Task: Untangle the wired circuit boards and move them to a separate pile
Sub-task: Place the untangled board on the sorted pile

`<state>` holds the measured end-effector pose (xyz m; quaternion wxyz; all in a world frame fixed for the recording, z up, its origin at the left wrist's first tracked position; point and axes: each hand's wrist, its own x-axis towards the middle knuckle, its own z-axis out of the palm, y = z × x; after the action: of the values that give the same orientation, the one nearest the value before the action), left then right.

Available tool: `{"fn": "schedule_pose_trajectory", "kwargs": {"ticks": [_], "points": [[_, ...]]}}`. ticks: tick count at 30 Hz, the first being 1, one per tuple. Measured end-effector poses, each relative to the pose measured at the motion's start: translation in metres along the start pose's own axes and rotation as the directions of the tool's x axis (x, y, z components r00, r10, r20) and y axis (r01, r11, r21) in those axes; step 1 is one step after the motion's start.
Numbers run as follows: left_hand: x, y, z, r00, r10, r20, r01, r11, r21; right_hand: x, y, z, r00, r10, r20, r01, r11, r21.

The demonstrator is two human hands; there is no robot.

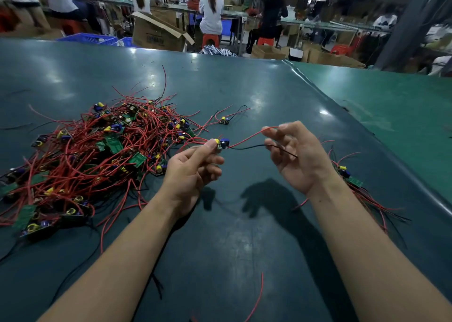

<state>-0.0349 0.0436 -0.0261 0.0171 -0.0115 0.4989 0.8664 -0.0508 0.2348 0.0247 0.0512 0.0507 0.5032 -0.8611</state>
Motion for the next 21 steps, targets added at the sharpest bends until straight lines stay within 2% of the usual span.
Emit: {"fn": "schedule_pose_trajectory", "kwargs": {"ticks": [3,5,6,7,8,9,11,13,15,17,21], "points": [[0.000,-0.002,0.000,0.998,-0.018,0.056,0.021,0.997,-0.068,-0.007,0.013,-0.014,0.990,0.118,0.074,-0.133,0.957,0.258],[-0.001,-0.002,0.002,0.996,-0.031,0.081,0.042,0.990,-0.133,-0.011,0.024,-0.015,0.973,0.157,0.171,-0.222,0.839,0.496],[-0.001,-0.002,0.002,0.995,-0.045,0.089,0.061,0.981,-0.186,-0.011,0.030,-0.013,0.964,0.167,0.205,-0.254,0.803,0.539],[-0.002,-0.003,0.002,0.994,-0.059,0.095,0.080,0.968,-0.239,-0.012,0.038,-0.010,0.961,0.176,0.213,-0.261,0.826,0.499],[-0.003,-0.003,0.002,0.992,-0.071,0.109,0.098,0.957,-0.271,-0.014,0.046,-0.006,0.963,0.179,0.199,-0.243,0.896,0.372],[-0.004,-0.003,0.003,0.989,-0.080,0.123,0.110,0.959,-0.262,-0.015,0.054,-0.001,0.970,0.166,0.178,-0.201,0.958,0.205],[-0.005,-0.007,0.006,0.990,-0.067,0.122,0.085,0.984,-0.155,-0.019,0.066,0.010,0.976,0.108,0.191,-0.103,0.994,-0.033],[-0.007,-0.011,0.009,0.996,0.013,0.084,-0.009,0.999,-0.046,-0.019,0.074,0.014,0.984,0.048,0.172,-0.031,0.995,-0.098],[-0.007,-0.015,0.011,0.996,0.078,0.053,-0.081,0.995,0.066,-0.017,0.075,0.012,0.996,-0.042,0.074,0.053,0.988,-0.147],[-0.007,-0.017,0.008,0.995,0.076,0.057,-0.085,0.980,0.180,-0.015,0.074,0.009,0.996,-0.085,-0.004,0.083,0.982,-0.172],[-0.007,-0.016,0.006,0.994,0.023,0.110,-0.040,0.986,0.160,-0.015,0.072,0.006,0.994,-0.105,-0.014,0.100,0.977,-0.188]]}}
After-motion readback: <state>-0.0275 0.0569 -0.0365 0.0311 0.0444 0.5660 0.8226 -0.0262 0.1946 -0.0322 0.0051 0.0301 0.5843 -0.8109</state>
